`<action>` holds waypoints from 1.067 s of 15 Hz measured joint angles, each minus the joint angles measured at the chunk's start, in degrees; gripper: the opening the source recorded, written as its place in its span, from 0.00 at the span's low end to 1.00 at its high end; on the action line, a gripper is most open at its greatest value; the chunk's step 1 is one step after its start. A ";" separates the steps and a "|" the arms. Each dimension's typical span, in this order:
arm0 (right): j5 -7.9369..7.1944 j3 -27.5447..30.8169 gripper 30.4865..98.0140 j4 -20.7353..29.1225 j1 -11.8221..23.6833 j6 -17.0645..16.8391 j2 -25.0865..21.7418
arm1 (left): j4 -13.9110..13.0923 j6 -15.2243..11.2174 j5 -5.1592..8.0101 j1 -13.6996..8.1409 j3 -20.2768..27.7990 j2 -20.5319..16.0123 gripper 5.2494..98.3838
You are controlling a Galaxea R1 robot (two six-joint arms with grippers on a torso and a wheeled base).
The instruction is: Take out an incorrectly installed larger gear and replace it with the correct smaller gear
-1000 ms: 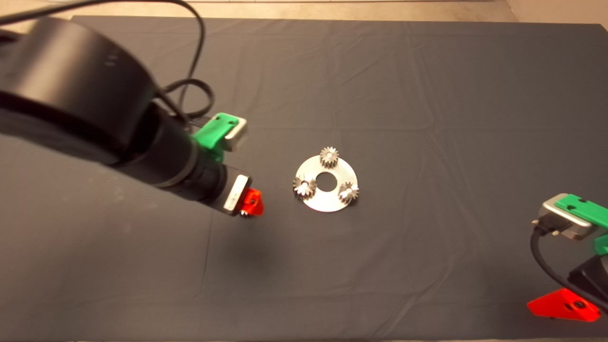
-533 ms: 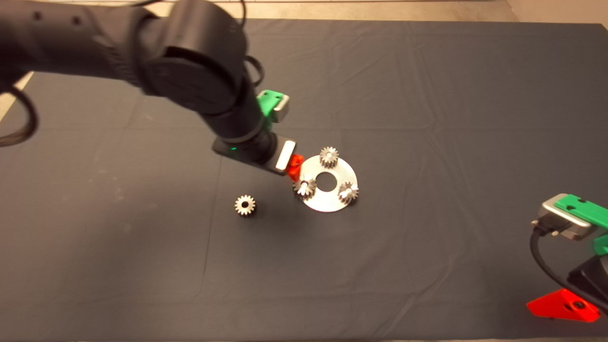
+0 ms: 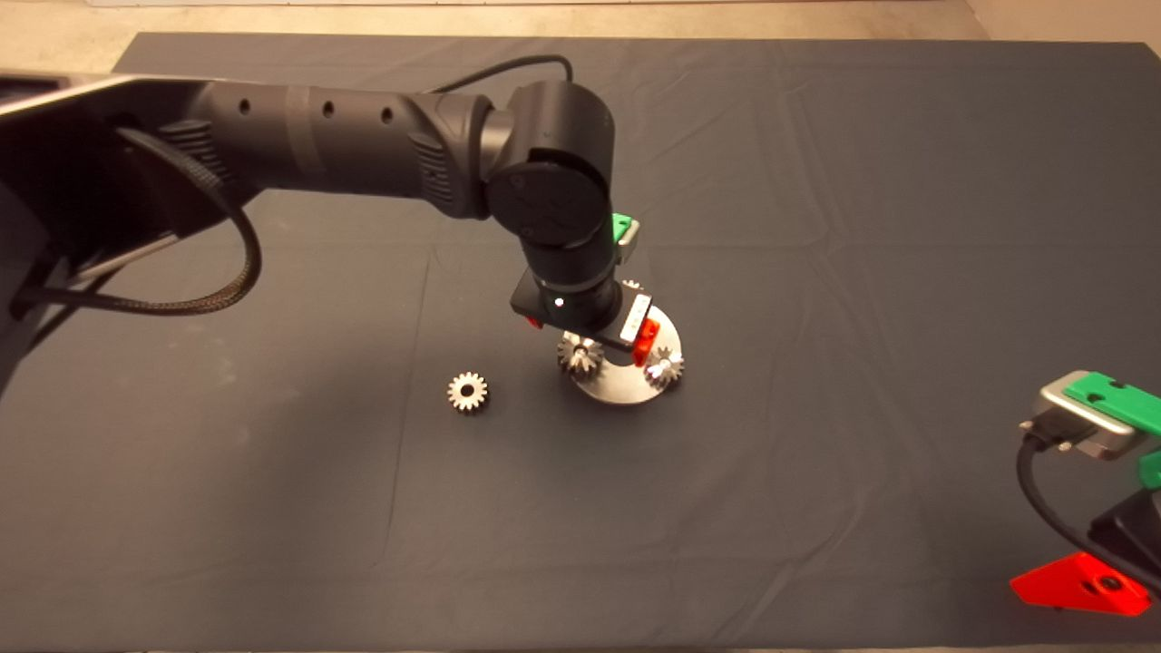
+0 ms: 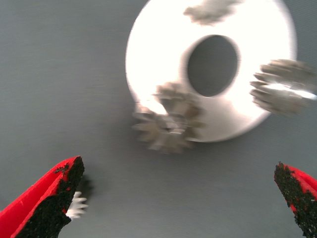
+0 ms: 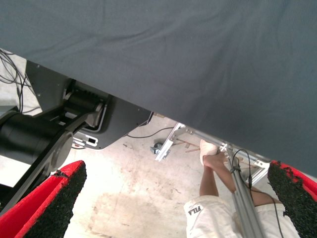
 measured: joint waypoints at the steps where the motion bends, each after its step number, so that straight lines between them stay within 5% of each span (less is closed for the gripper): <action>1: -0.02 0.00 0.98 0.00 0.00 0.01 -0.01 | 0.26 -0.01 0.44 -0.02 -0.91 -0.06 1.00; 5: 0.02 0.02 0.98 0.00 0.00 0.00 -0.04 | 1.29 0.03 0.27 0.15 -2.66 2.04 1.00; 11: 0.02 0.02 0.98 0.00 0.00 0.00 -0.01 | 5.07 0.06 0.83 4.96 -3.17 2.34 1.00; 16: 0.02 0.02 0.98 0.00 0.00 0.00 -0.01 | 6.67 1.54 0.99 5.99 -3.78 2.48 1.00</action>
